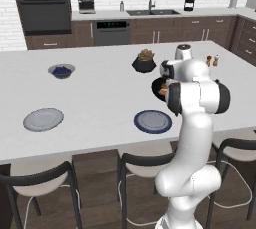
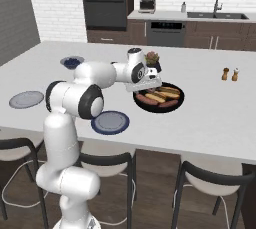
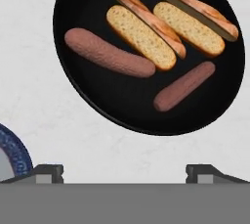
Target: Place one bun and one sausage from the bowl on each plate.
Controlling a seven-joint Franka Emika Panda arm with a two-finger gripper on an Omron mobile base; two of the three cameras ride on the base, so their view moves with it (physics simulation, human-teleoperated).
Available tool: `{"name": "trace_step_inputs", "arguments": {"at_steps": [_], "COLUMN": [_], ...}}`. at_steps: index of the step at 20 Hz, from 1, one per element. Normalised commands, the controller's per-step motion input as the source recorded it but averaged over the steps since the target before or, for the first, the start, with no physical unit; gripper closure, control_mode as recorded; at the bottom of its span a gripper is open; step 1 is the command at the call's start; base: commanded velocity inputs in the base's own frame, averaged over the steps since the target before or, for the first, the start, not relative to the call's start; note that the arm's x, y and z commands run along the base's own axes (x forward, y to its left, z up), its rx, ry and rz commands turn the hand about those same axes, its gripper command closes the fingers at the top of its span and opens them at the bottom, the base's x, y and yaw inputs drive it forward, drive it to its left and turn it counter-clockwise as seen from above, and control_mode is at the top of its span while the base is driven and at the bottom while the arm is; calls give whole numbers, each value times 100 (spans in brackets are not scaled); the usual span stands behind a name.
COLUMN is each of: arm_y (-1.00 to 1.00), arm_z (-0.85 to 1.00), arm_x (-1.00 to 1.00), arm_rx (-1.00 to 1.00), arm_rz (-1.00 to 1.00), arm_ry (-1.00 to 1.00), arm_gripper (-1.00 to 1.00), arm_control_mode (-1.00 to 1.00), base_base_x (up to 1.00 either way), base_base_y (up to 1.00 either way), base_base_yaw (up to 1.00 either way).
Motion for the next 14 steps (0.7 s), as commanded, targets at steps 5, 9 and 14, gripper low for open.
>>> {"name": "trace_step_inputs", "arguments": {"at_steps": [5, 9, 14], "arm_y": [-12, -22, -25], "arm_z": [-26, -8, -3], "arm_x": [27, 60, 74], "arm_rx": [-7, 0, 0], "arm_rz": [1, 0, 1], "arm_ry": [-13, 0, 1], "arm_gripper": [-100, -100, -100], "arm_control_mode": [-100, -100, -100], "base_base_x": [0, 0, 0], "base_base_y": [0, 0, 0], "base_base_yaw": [0, 0, 0]}}
